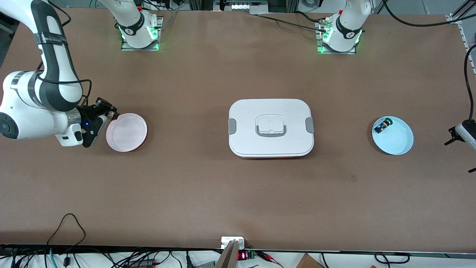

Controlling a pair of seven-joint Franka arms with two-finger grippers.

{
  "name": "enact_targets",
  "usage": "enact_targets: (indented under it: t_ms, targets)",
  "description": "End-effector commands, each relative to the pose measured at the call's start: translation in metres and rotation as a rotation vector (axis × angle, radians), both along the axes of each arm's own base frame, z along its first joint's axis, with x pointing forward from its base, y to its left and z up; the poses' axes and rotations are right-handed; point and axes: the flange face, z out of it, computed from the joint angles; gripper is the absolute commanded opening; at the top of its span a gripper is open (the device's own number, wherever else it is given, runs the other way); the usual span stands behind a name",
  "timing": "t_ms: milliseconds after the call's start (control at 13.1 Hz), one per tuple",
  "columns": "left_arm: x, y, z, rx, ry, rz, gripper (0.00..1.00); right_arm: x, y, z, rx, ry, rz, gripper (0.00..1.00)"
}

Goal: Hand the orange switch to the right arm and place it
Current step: 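Carry the switch over the white plate while the left gripper withdraws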

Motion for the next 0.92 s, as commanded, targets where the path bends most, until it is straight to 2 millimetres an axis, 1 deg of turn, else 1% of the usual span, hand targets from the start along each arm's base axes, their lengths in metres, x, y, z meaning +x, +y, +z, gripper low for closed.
enact_targets:
  t_ms: [0, 153, 230, 306, 459, 689, 765, 842]
  targets:
    - [-0.024, -0.021, 0.040, 0.006, 0.022, 0.167, 1.00, 0.007, -0.001, -0.005, -0.001, -0.073, 0.099, 0.20]
    - [-0.036, -0.035, 0.061, 0.023, 0.009, 0.203, 1.00, 0.010, 0.003, -0.013, -0.009, -0.128, 0.173, 0.20]
    - [-0.042, -0.049, 0.070, 0.021, 0.018, 0.238, 1.00, 0.010, 0.004, -0.020, 0.000, -0.156, 0.210, 0.20]
    - [-0.050, -0.057, 0.080, 0.029, 0.025, 0.282, 1.00, 0.009, 0.004, -0.027, 0.007, -0.180, 0.237, 0.20]
    - [-0.067, -0.079, 0.098, 0.010, 0.043, 0.450, 1.00, 0.009, 0.005, -0.039, 0.018, -0.222, 0.292, 0.20]
    - [-0.085, -0.098, 0.107, -0.010, 0.079, 0.690, 1.00, 0.008, 0.008, -0.053, 0.037, -0.274, 0.391, 0.20]
    - [-0.091, -0.100, 0.109, -0.013, 0.091, 0.766, 1.00, 0.008, 0.008, -0.058, 0.040, -0.296, 0.431, 0.20]
    - [-0.097, -0.107, 0.107, -0.019, 0.113, 0.857, 1.00, 0.007, 0.008, -0.062, 0.043, -0.309, 0.449, 0.20]
